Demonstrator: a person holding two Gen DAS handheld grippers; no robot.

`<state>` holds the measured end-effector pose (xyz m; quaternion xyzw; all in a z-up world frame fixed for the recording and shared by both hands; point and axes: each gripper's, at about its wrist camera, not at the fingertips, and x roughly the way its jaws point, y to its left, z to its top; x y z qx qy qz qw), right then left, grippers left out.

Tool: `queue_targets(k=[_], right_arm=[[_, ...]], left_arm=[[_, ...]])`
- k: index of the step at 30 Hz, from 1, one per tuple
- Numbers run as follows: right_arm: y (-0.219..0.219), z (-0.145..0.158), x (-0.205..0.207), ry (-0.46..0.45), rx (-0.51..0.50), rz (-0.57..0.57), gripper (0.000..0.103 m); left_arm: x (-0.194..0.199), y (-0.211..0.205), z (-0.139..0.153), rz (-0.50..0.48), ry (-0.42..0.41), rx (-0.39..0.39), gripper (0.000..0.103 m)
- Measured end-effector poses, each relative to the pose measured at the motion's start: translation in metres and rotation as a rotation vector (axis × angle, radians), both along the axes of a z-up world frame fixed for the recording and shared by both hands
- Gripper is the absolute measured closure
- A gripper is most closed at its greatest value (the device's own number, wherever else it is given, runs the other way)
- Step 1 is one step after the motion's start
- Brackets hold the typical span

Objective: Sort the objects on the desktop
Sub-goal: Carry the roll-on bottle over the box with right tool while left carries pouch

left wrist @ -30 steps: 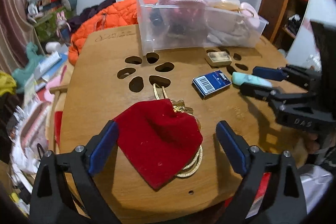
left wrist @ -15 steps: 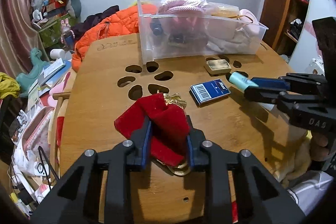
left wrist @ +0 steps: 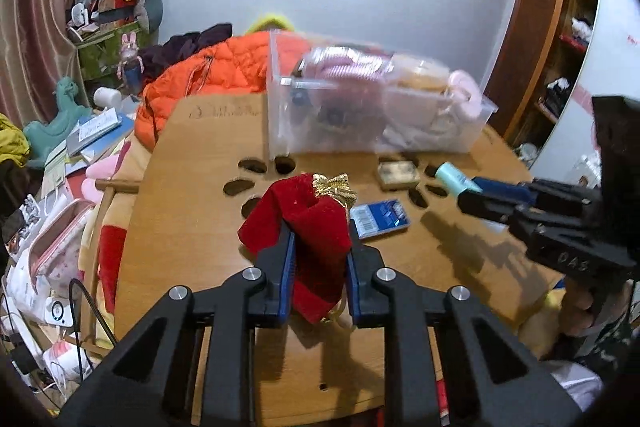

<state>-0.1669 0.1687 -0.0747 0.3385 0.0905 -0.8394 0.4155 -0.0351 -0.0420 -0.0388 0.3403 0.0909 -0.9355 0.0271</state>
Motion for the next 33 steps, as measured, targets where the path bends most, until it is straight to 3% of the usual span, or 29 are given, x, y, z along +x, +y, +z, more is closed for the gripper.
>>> queue_targets(k=[8, 16, 33], right_arm=[[0.015, 0.019, -0.005, 0.027, -0.042, -0.042, 0.080], [0.028, 0.040, -0.017, 0.063, -0.070, -0.094, 0.080], [0.036, 0.081, -0.044, 0.147, -0.105, -0.148, 0.080]], left_arm=[[0.002, 0.006, 0.023, -0.031, 0.074, 0.022, 0.082], [-0.014, -0.004, 0.035, -0.035, 0.094, 0.064, 0.082], [-0.045, -0.015, 0.077, -0.025, 0.193, 0.041, 0.082]])
